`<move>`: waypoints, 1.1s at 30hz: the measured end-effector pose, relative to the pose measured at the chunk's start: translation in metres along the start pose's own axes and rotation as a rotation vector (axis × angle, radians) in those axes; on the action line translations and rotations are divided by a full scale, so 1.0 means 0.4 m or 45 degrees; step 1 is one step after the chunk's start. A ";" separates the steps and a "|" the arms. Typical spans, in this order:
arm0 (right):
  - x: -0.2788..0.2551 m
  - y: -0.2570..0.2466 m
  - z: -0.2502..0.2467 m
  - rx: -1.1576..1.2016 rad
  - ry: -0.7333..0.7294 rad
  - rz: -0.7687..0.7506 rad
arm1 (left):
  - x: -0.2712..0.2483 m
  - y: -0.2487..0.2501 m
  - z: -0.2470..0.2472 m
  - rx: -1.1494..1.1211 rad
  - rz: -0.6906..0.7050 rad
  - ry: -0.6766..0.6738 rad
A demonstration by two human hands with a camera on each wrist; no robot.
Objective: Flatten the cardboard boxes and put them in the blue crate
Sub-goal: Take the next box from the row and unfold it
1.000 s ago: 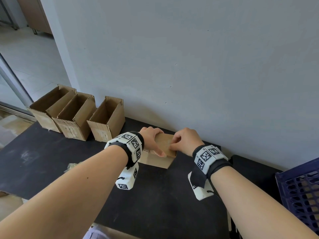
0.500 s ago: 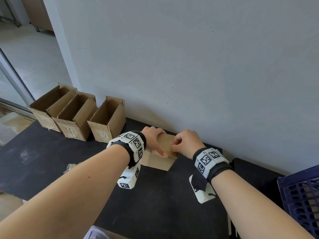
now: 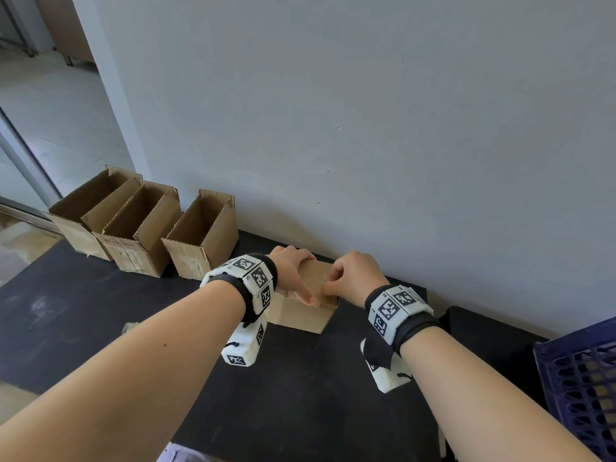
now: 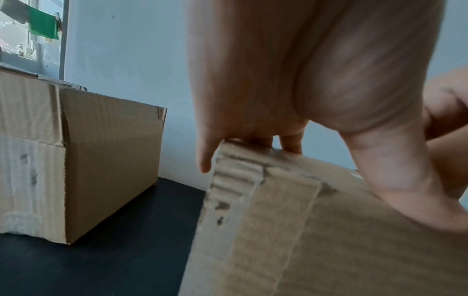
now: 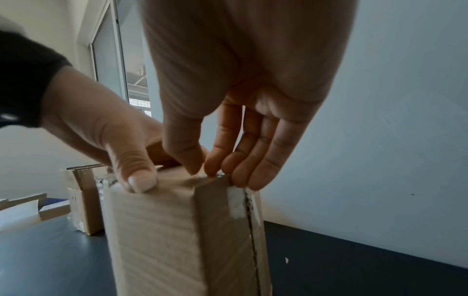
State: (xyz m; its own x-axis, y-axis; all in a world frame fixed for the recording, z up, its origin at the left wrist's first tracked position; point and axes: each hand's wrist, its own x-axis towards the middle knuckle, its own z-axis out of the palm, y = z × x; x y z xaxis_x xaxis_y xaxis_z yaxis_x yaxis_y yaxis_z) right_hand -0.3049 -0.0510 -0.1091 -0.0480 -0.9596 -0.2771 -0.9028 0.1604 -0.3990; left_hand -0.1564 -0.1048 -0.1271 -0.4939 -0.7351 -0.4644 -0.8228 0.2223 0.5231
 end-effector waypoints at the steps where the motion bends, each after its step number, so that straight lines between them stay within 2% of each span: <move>1: 0.001 -0.002 0.000 -0.003 0.002 -0.002 | 0.000 0.000 0.000 -0.004 -0.004 -0.001; 8: 0.005 -0.001 0.002 -0.031 0.015 -0.034 | -0.002 0.001 0.000 0.002 -0.008 -0.011; 17: 0.001 0.028 0.012 0.114 0.002 -0.059 | -0.008 0.000 0.002 0.029 0.000 -0.013; 25: 0.005 0.032 -0.001 0.213 -0.006 -0.002 | -0.006 -0.003 0.000 0.014 0.002 -0.021; 33: 0.001 -0.014 -0.024 -0.078 -0.072 0.038 | -0.006 -0.003 0.000 0.024 0.002 -0.010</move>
State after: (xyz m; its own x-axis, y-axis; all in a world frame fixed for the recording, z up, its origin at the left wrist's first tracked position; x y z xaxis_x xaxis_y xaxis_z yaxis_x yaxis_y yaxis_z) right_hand -0.3040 -0.0544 -0.0986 -0.0529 -0.9398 -0.3376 -0.9258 0.1729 -0.3363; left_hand -0.1542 -0.1033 -0.1265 -0.4976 -0.7294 -0.4694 -0.8270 0.2356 0.5105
